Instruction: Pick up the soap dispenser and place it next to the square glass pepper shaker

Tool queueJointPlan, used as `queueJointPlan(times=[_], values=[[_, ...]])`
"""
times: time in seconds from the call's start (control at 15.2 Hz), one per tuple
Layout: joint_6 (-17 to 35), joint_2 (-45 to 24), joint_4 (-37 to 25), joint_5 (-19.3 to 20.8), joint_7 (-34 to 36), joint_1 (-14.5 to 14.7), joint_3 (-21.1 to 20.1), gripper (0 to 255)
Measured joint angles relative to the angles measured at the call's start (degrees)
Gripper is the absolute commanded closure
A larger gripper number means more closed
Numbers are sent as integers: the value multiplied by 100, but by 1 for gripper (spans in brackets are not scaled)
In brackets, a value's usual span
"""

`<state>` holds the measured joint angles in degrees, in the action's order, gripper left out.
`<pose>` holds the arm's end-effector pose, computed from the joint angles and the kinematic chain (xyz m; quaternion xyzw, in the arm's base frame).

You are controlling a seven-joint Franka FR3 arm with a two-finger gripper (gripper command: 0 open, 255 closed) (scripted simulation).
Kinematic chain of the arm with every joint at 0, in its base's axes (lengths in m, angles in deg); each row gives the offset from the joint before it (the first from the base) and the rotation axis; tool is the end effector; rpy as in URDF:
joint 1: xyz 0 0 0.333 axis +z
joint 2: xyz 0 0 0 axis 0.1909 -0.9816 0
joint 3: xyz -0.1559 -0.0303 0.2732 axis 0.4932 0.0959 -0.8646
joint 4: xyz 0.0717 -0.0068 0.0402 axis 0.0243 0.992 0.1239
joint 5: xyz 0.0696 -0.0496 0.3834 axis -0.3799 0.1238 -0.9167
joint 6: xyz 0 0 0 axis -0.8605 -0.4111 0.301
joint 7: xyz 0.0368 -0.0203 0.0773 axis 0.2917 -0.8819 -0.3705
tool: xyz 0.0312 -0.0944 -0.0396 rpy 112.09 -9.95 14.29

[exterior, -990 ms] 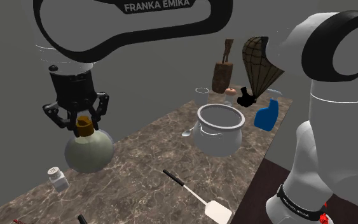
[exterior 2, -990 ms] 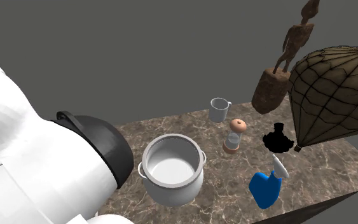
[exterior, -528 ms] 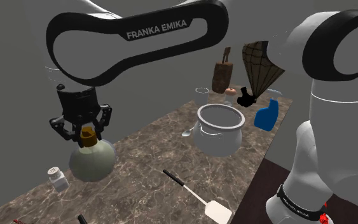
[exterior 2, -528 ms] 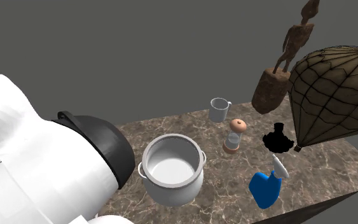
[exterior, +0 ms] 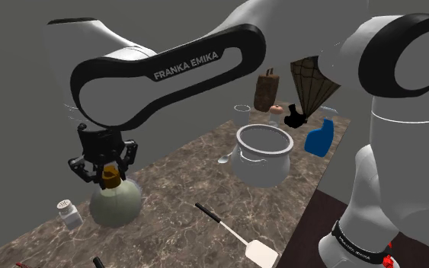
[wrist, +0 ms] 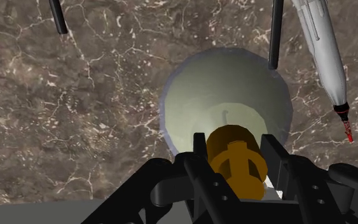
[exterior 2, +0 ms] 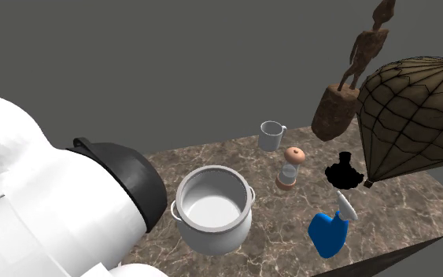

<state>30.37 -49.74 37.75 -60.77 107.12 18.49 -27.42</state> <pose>0.5083 0.4340 0.4595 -0.9987 0.0244 -0.0387 0.0206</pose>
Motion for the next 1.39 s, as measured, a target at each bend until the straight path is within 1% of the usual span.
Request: queueJointPlan(times=[0.73,1.19,1.25,1.39], values=[[762,-189,580,78,82,11,28,255],[843,-235,613,89,79,6,36,255],[843,-236,612,89,79,6,36,0],[843,-235,610,89,79,7,36,0]])
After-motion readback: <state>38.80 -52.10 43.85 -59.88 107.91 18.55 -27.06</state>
